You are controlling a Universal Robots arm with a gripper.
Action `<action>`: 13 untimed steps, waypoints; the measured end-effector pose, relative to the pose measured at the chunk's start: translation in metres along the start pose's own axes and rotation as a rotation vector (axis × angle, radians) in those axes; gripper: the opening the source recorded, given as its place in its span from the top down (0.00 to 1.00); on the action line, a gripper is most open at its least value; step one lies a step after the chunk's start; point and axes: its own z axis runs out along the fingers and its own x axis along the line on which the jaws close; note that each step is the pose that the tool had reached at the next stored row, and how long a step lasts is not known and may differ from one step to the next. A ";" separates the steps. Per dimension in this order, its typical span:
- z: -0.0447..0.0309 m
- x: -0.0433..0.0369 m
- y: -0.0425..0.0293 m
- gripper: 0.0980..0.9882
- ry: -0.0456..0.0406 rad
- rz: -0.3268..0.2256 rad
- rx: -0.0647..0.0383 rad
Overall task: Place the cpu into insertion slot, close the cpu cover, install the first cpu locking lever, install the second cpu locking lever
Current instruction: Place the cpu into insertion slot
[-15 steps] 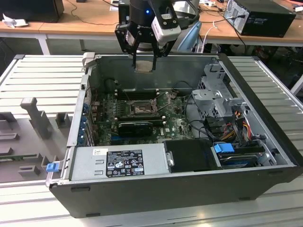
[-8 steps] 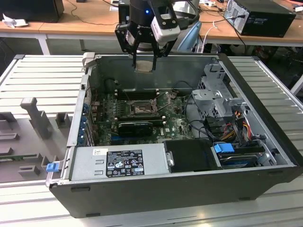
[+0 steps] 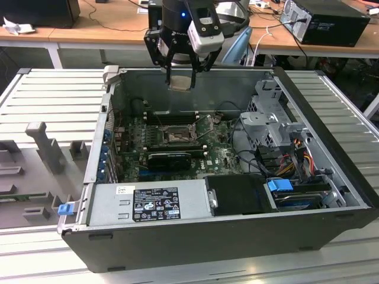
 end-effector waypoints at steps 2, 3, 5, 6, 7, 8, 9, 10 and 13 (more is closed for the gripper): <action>0.0000 0.0000 0.0000 0.52 -0.0016 0.018 0.000; 0.0000 0.0000 0.0000 0.52 -0.0023 0.026 -0.001; 0.0000 0.0000 0.0000 0.52 -0.0038 0.042 -0.001; 0.0000 0.0000 0.0000 0.52 -0.0043 0.047 -0.001; 0.0000 0.0000 0.0000 0.52 -0.0046 0.051 -0.001; 0.0000 0.0000 0.0000 0.52 -0.0050 0.056 -0.001; 0.0000 0.0000 0.0000 0.52 -0.0053 0.059 -0.001; 0.0000 0.0000 0.0000 0.52 -0.0061 0.068 -0.001; 0.0000 0.0000 0.0000 0.52 -0.0079 0.088 -0.002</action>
